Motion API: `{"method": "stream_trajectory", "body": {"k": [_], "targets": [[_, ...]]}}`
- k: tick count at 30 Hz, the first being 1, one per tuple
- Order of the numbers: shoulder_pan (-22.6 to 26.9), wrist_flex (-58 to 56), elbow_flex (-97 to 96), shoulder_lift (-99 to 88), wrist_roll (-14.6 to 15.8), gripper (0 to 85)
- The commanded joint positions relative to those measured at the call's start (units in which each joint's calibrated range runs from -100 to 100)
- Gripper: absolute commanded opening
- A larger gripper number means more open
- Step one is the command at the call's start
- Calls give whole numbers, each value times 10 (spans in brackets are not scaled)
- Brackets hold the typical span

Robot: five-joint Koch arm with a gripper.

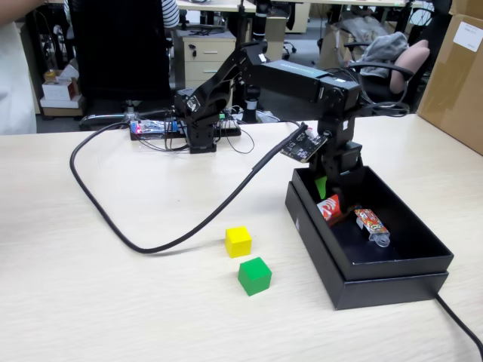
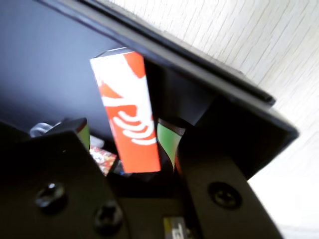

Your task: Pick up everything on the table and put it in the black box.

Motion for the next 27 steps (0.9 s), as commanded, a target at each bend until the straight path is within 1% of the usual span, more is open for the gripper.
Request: {"method": "stream_trajectory", "body": {"k": [1,4,7,9,14,17,21,27], "targets": [[-2,24,14,-19,-5,290],[-2,24,22,-55,-3,291],[-1,24,39,-106,-3,347],[-2,24,64,-183,0,347],[-10,23,68,-284,4,347],[-33,22,57,-323,-1,347],[-79,23,46,-328,-16,347],[-127,24,-95,-326,-33,352]]}}
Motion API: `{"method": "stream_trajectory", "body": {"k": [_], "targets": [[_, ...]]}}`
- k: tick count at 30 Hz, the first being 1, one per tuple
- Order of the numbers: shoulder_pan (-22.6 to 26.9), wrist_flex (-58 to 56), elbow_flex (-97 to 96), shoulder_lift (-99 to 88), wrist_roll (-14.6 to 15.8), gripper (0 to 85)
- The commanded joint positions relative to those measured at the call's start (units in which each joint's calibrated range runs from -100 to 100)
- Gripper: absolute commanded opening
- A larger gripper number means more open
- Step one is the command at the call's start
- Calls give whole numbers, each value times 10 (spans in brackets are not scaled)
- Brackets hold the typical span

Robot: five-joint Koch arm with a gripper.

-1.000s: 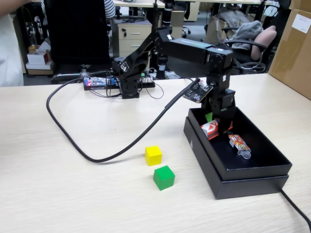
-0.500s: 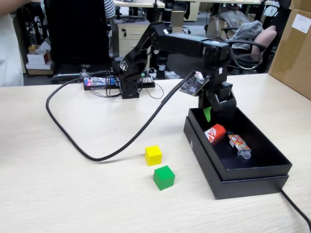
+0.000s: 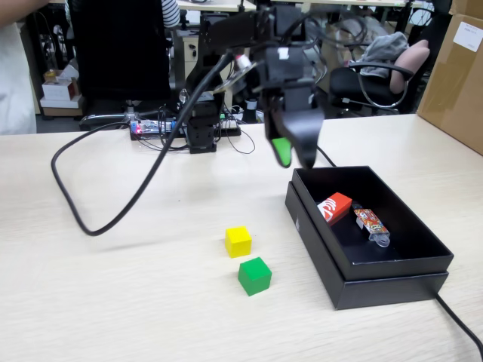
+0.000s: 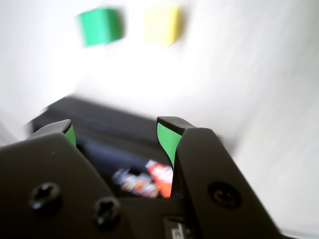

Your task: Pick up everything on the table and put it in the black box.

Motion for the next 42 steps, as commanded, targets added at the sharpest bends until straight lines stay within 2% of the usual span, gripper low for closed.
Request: {"method": "stream_trajectory", "body": {"k": [1,6,11,23,30,42], "targets": [[-20,24,-27,-35,-13,382],[-41,76,-121,-19,-27,394],[-40,110,-163,-1,-52,394],[-43,181,-160,65,-61,394],[-61,215,-159,90,-72,394],[-66,220,-166,118,-76,394]]}}
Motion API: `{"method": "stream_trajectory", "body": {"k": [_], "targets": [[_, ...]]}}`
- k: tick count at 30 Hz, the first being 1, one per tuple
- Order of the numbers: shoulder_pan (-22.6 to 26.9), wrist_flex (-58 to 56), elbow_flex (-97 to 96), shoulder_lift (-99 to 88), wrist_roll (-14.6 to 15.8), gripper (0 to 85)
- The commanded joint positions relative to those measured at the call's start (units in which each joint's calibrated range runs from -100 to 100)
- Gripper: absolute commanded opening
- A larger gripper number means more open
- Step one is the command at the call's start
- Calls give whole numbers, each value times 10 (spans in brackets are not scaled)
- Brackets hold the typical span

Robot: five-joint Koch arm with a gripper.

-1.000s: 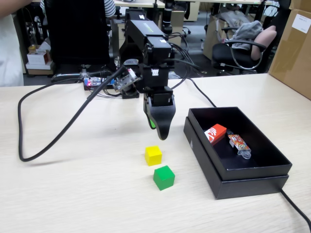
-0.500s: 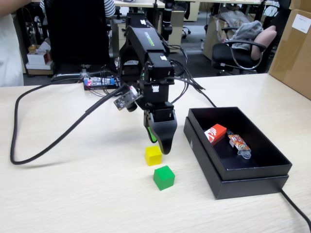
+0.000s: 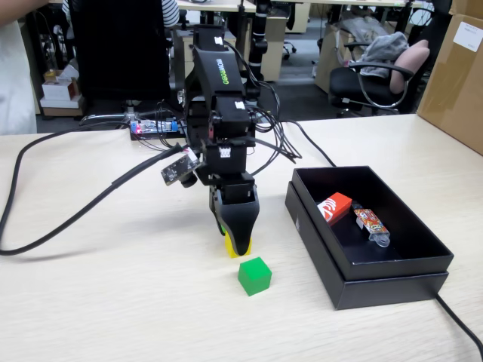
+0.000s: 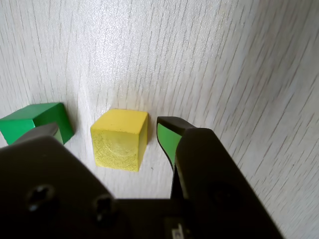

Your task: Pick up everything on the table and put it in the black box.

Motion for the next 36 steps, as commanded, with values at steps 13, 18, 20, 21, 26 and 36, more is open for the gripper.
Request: {"method": "stream_trajectory", "body": {"k": [13,18,20,21,26,36], "targets": [[3,16,9,-9,6,185],[0,16,9,-11,11,11],[0,16,8,-13,11,9],[0,16,8,-17,11,11],[13,-37,13,-96,16,11],[107,-119,35,-334,53,9]]}}
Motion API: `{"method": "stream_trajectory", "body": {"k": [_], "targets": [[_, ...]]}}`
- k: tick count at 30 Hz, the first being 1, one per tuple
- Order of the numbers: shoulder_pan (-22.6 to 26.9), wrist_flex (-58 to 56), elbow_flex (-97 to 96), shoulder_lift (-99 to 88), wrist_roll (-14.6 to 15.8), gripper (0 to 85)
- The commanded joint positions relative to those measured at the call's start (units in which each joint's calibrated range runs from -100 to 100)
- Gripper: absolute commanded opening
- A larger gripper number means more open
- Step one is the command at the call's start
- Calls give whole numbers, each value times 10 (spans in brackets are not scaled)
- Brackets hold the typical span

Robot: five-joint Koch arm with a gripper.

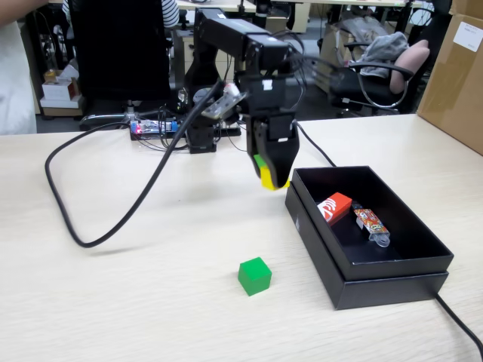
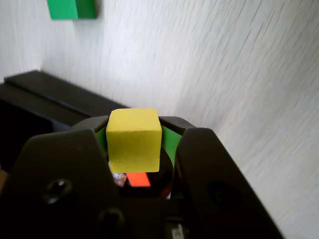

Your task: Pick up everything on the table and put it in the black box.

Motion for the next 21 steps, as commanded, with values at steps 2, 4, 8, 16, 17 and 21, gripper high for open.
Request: {"method": "stream_trajectory", "body": {"k": [2,4,8,16,17,21], "targets": [[41,-5,67,-59,22,9],[59,-5,101,-31,31,9],[93,-5,194,78,53,11],[109,30,201,282,77,11],[109,33,195,282,77,11],[109,40,173,283,77,12]]}}
